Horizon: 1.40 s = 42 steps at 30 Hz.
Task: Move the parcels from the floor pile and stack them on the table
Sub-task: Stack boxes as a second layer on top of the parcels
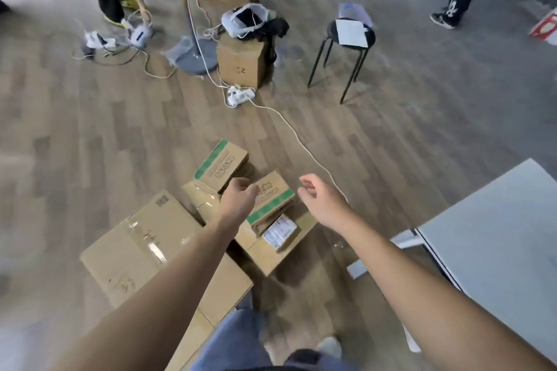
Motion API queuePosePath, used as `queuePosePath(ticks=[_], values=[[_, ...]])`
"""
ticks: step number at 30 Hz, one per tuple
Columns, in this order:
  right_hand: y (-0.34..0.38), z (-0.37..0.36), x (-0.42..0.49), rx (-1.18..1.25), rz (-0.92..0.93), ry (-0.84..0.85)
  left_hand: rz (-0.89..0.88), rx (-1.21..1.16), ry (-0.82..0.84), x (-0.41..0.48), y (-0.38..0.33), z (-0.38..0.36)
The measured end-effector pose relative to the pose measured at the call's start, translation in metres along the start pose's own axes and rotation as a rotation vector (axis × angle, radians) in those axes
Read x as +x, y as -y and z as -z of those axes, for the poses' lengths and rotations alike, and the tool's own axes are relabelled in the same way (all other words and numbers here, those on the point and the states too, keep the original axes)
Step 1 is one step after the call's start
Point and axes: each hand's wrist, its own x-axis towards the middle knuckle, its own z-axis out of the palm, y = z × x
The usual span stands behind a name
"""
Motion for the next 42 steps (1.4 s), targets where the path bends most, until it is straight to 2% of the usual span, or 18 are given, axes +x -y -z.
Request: queuePosePath(ticks=[4, 10, 17, 22, 27, 30, 34, 39, 42], values=[[0.005, -0.033, 0.037, -0.052, -0.028, 0.097, 0.098, -0.060, -0.061, 0.028, 0.032, 0.027], [-0.020, -0.070, 0.093, -0.137, -0.089, 0.165, 0.250, -0.100, -0.046, 0.075, 0.082, 0.027], [-0.087, -0.114, 0.181, -0.112, -0.146, 0.180, 0.374, -0.126, -0.068, 0.157, 0.120, -0.028], [-0.144, -0.136, 0.243, -0.157, -0.178, 0.100, 0.462, -0.136, -0.093, 0.217, 0.151, -0.085], [-0.177, -0.153, 0.263, -0.148, -0.247, 0.185, 0.571, -0.240, -0.108, 0.242, 0.177, -0.108], [-0.175, -0.146, 0.259, -0.063, -0.275, 0.131, 0.582, -0.294, -0.140, 0.232, 0.167, -0.108], [-0.155, -0.107, 0.244, -0.074, -0.239, 0.114, 0.494, -0.274, -0.186, 0.207, 0.122, -0.104], [-0.110, -0.028, 0.201, -0.008, -0.260, -0.111, 0.310, -0.262, -0.195, 0.156, 0.043, -0.101], [-0.087, 0.024, 0.164, 0.099, -0.266, -0.280, 0.221, -0.241, -0.139, 0.126, -0.001, -0.101]])
